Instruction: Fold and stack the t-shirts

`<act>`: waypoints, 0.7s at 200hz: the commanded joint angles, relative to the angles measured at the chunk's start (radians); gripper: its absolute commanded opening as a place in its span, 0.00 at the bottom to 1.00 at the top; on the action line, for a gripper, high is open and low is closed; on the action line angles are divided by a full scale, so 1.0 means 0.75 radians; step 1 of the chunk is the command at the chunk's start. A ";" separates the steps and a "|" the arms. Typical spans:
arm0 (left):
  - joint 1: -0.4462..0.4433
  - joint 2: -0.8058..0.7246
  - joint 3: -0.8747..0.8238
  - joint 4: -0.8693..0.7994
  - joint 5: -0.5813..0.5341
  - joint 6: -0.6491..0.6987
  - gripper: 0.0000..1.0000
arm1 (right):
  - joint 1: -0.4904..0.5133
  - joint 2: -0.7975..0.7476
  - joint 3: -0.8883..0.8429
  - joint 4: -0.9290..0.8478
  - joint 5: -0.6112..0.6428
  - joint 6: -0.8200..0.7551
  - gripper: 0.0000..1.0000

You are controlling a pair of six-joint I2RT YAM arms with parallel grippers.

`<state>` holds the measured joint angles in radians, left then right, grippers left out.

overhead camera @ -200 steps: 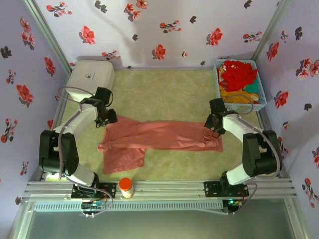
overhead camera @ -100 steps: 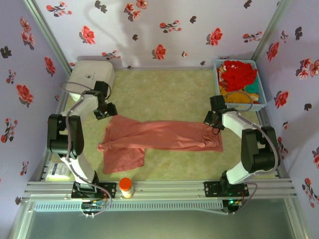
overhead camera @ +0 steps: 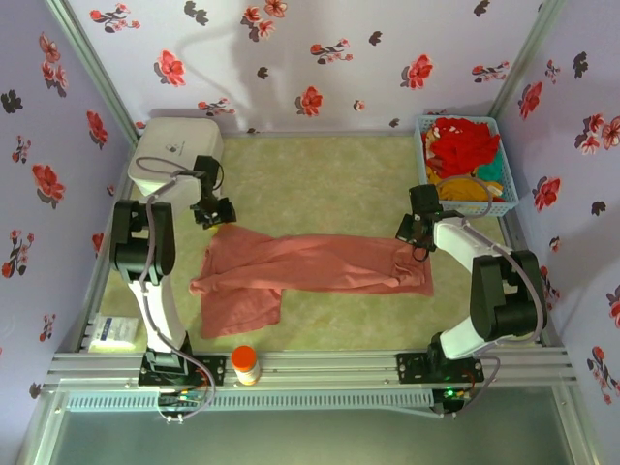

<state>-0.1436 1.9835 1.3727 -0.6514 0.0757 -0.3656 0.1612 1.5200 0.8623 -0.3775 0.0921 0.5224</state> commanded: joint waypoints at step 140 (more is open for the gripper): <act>0.007 -0.220 0.421 -0.292 -0.008 0.039 0.00 | -0.009 -0.113 0.316 0.017 0.032 -0.030 0.00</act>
<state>-0.1436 1.8565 1.5650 -0.7830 0.1055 -0.3618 0.1612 1.4433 1.0130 -0.3901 0.0864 0.5224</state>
